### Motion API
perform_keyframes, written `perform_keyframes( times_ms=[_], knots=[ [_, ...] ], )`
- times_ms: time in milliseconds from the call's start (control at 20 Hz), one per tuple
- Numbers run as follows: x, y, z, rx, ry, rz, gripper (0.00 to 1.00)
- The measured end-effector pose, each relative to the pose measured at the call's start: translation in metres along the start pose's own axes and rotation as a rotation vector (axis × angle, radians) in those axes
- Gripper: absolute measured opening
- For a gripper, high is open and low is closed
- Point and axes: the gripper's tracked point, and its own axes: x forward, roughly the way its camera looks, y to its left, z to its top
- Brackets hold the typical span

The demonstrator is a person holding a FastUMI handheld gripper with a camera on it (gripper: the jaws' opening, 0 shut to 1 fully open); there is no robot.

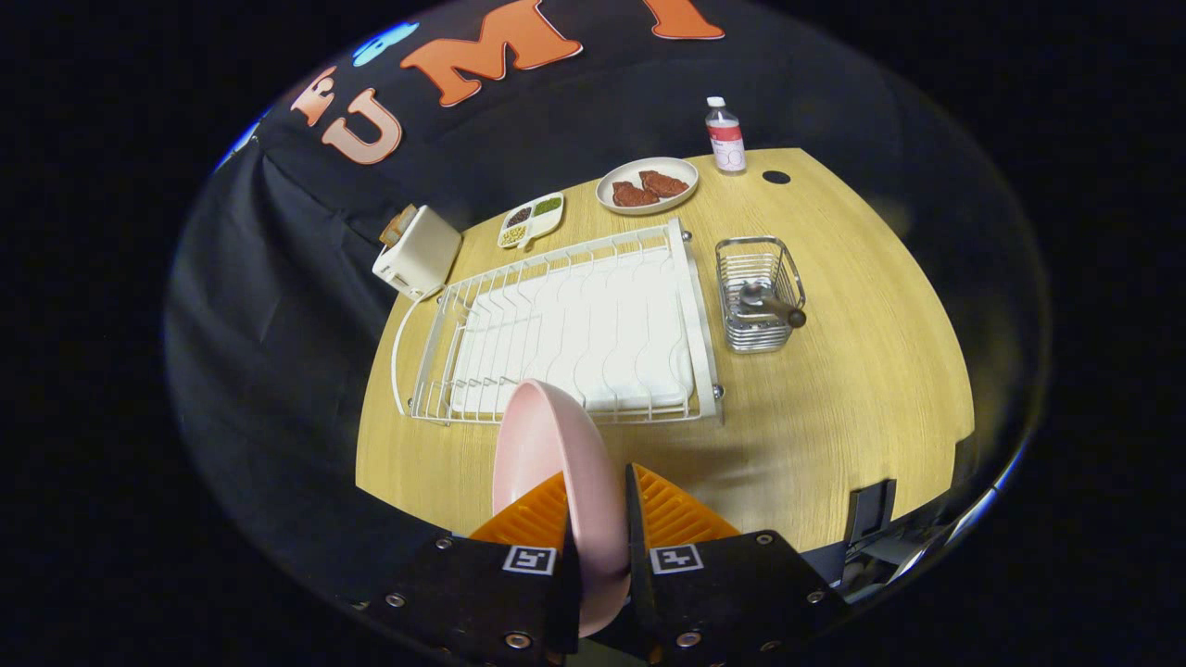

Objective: Take the plate from the dish rack, then take the spoon from the basket and place it into the plate.

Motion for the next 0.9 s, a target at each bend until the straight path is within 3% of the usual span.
perform_keyframes(
  times_ms=[500, 900],
  knots=[
    [0.037, -0.002, -0.035, 0.015, 0.019, 0.032, 0.23],
    [0.074, -0.013, -0.047, -0.017, 0.022, 0.002, 0.23]
  ],
)
